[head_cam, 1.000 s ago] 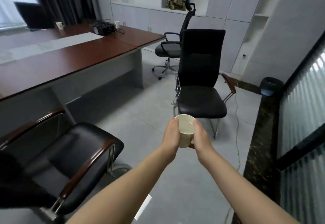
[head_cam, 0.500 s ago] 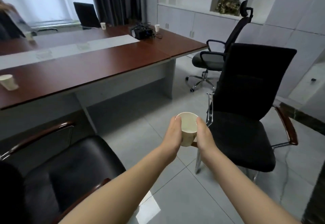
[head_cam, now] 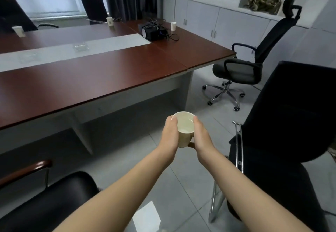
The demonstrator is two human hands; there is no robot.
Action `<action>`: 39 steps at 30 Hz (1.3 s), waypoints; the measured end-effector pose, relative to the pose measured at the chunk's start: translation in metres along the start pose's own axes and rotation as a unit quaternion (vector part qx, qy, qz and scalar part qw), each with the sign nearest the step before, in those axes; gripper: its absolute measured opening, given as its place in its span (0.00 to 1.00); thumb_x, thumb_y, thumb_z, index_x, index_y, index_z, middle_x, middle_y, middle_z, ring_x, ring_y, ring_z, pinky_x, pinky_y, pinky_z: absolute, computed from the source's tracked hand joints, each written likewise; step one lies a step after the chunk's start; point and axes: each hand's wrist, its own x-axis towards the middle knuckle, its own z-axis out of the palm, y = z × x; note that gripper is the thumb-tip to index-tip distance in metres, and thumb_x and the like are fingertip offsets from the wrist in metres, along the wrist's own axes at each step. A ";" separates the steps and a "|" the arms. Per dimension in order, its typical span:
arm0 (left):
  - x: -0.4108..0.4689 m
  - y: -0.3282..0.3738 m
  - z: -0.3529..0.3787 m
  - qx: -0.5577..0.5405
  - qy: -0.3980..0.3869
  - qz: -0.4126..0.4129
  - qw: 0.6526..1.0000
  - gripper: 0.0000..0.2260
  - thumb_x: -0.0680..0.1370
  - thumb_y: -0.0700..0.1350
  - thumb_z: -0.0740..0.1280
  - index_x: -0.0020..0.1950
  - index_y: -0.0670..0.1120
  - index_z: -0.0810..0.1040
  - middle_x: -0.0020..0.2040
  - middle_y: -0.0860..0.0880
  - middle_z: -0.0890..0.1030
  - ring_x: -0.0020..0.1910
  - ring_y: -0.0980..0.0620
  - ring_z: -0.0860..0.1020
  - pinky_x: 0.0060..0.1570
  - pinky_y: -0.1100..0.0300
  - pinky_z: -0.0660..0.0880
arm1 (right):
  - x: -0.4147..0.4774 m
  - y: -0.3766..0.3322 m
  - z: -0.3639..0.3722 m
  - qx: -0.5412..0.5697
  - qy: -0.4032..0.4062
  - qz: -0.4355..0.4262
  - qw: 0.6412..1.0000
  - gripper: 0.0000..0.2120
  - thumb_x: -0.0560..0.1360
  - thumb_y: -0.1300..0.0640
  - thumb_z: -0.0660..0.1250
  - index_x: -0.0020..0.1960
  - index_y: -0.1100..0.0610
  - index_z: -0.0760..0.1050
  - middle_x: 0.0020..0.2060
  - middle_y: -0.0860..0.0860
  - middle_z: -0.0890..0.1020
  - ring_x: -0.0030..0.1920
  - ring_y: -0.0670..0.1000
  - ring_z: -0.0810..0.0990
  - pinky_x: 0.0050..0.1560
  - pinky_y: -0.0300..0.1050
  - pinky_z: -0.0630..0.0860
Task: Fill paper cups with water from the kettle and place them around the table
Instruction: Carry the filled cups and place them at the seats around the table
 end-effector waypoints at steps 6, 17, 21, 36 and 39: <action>0.113 0.033 0.004 0.010 0.026 -0.008 1.000 0.13 0.82 0.50 0.51 0.62 0.51 0.70 0.52 0.52 0.74 0.50 0.56 0.73 0.44 0.62 0.72 | 0.106 -0.041 0.025 0.000 -0.026 0.000 1.000 0.12 0.83 0.50 0.50 0.59 0.51 0.70 0.46 0.48 0.75 0.46 0.45 0.74 0.61 0.56 0.76; 0.313 0.065 0.023 -0.050 0.050 -0.017 0.997 0.14 0.82 0.49 0.51 0.61 0.49 0.71 0.55 0.49 0.77 0.50 0.54 0.75 0.41 0.60 0.70 | 0.319 -0.086 0.064 -0.019 -0.060 -0.014 0.998 0.13 0.83 0.51 0.51 0.46 0.48 0.74 0.45 0.49 0.78 0.51 0.52 0.76 0.62 0.58 0.74; 0.393 0.080 0.033 -0.060 0.081 -0.020 0.995 0.13 0.82 0.47 0.50 0.59 0.48 0.73 0.51 0.49 0.77 0.47 0.54 0.75 0.40 0.61 0.71 | 0.407 -0.104 0.075 -0.026 -0.090 -0.004 0.996 0.13 0.82 0.52 0.51 0.52 0.50 0.75 0.51 0.54 0.80 0.56 0.56 0.77 0.62 0.56 0.74; 0.662 0.100 0.048 -0.062 0.176 0.009 0.982 0.12 0.82 0.46 0.53 0.53 0.47 0.76 0.44 0.54 0.77 0.45 0.54 0.76 0.47 0.64 0.74 | 0.658 -0.153 0.136 -0.051 -0.108 -0.047 0.992 0.13 0.83 0.57 0.50 0.51 0.52 0.74 0.47 0.49 0.78 0.56 0.54 0.76 0.58 0.47 0.72; 0.702 0.093 0.043 -0.050 0.172 0.029 0.983 0.12 0.83 0.43 0.51 0.56 0.46 0.74 0.45 0.57 0.76 0.43 0.60 0.74 0.41 0.73 0.71 | 0.704 -0.142 0.148 -0.046 -0.097 -0.067 0.992 0.13 0.84 0.59 0.49 0.55 0.54 0.72 0.46 0.46 0.77 0.50 0.46 0.75 0.48 0.30 0.72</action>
